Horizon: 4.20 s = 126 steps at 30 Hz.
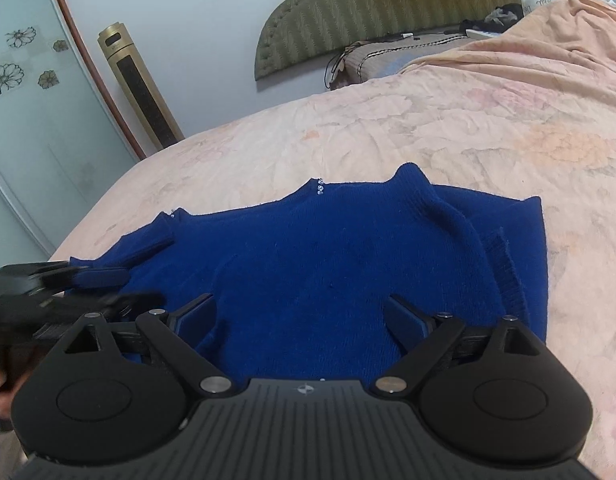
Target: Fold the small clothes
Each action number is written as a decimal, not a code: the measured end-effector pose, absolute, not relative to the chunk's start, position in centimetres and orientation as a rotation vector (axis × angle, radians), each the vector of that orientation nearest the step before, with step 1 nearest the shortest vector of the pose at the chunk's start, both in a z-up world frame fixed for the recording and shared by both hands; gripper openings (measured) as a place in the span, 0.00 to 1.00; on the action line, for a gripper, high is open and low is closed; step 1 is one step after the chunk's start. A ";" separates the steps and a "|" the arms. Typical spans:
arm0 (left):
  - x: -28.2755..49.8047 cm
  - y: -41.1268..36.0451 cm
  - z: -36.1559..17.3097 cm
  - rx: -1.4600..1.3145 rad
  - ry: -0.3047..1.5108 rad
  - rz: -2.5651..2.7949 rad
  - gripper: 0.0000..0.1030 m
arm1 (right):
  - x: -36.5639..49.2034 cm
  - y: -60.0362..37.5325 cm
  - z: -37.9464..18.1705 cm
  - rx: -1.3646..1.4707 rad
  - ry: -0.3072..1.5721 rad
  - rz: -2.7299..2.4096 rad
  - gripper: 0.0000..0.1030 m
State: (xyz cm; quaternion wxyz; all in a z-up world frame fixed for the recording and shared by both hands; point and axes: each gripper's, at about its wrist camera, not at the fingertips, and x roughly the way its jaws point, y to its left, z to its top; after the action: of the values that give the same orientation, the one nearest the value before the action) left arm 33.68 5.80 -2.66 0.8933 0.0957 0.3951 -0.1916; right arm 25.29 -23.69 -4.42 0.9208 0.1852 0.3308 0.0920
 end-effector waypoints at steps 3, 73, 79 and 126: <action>35.9 8.7 -2.3 0.029 0.809 -0.290 0.69 | 25.2 -23.7 -4.6 0.370 0.678 0.199 0.92; 17.8 19.2 -2.8 -0.150 0.783 -0.198 0.25 | 13.1 -10.8 -3.0 -0.302 0.640 0.298 0.99; 17.4 19.8 -2.4 -0.159 0.758 -0.202 0.11 | 13.5 -10.4 -3.5 -0.291 0.672 0.289 0.99; 37.3 17.5 -2.3 -0.261 0.898 -0.222 0.12 | 17.3 5.1 -3.3 -0.456 0.403 0.462 0.12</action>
State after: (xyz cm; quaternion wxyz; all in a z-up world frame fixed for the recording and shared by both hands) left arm 37.31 17.52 -2.25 0.8868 -0.1256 0.4318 -0.1066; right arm 17.26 5.09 -3.33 0.9280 -0.2223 0.1964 0.2256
